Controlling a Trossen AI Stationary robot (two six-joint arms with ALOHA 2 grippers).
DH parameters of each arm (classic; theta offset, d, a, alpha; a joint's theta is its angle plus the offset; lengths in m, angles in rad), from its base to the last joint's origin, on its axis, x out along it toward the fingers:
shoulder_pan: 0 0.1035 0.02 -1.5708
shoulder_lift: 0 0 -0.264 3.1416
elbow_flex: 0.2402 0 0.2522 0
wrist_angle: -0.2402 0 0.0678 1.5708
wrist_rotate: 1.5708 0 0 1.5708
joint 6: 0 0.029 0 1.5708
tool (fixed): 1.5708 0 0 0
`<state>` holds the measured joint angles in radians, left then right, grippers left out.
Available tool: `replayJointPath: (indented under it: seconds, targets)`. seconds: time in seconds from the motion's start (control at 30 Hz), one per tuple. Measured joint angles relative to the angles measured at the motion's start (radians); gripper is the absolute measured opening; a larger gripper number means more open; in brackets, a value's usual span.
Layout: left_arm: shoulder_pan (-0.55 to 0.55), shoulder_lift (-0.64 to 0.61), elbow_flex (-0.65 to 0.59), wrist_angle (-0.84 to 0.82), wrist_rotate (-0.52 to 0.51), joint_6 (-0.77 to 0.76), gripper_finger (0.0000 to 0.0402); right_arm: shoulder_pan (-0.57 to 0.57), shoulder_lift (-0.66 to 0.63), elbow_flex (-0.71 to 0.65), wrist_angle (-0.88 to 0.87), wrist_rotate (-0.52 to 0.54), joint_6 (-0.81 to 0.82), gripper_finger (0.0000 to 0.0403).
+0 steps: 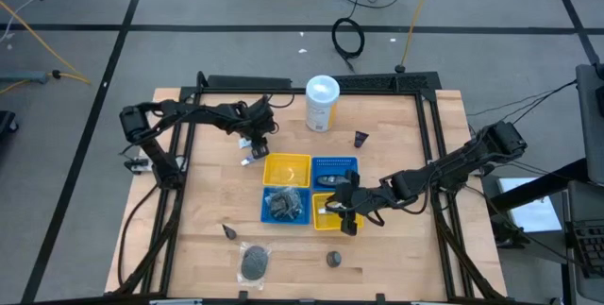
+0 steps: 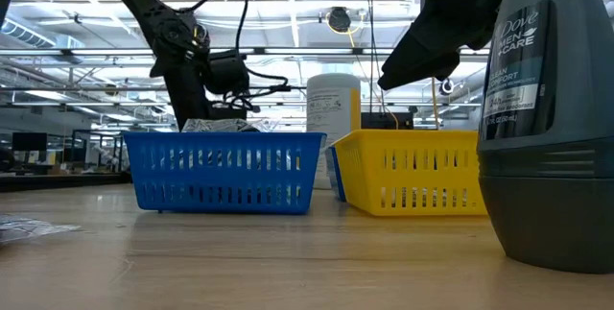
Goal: Pick & Place Travel size toiletries
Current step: Put the white toothpaste into the bottom yellow bin
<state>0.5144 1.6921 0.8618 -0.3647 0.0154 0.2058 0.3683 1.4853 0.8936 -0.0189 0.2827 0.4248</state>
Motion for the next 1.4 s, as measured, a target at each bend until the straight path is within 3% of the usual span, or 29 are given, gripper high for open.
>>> replayJointPath:
  seconds: [0.4, 0.67, 0.8, 1.23, 1.4]
  targets:
    - [0.000, 0.021, 0.002, -0.003, -0.010, 0.014, 0.0145, 0.000, 0.000, 0.000, 0.000, 0.001, 0.000, 0.0133]
    - [-0.001, 0.022, 0.001, -0.001, -0.009, 0.017, 0.0043, 0.000, 0.000, 0.000, 0.000, 0.002, -0.002, 0.0131]
    - [0.001, 0.007, -0.001, 0.001, -0.019, 0.001, 0.0043, 0.000, 0.000, 0.000, 0.000, 0.003, -0.003, 0.0131]
    - [-0.006, -0.226, -0.004, -0.055, -0.067, -0.046, 0.0044, 0.000, 0.000, 0.000, 0.000, 0.005, -0.003, 0.0132]
    - [-0.038, -0.351, -0.003, -0.011, 0.051, -0.105, 0.0050, -0.002, 0.000, 0.000, 0.002, 0.009, -0.004, 0.0132]
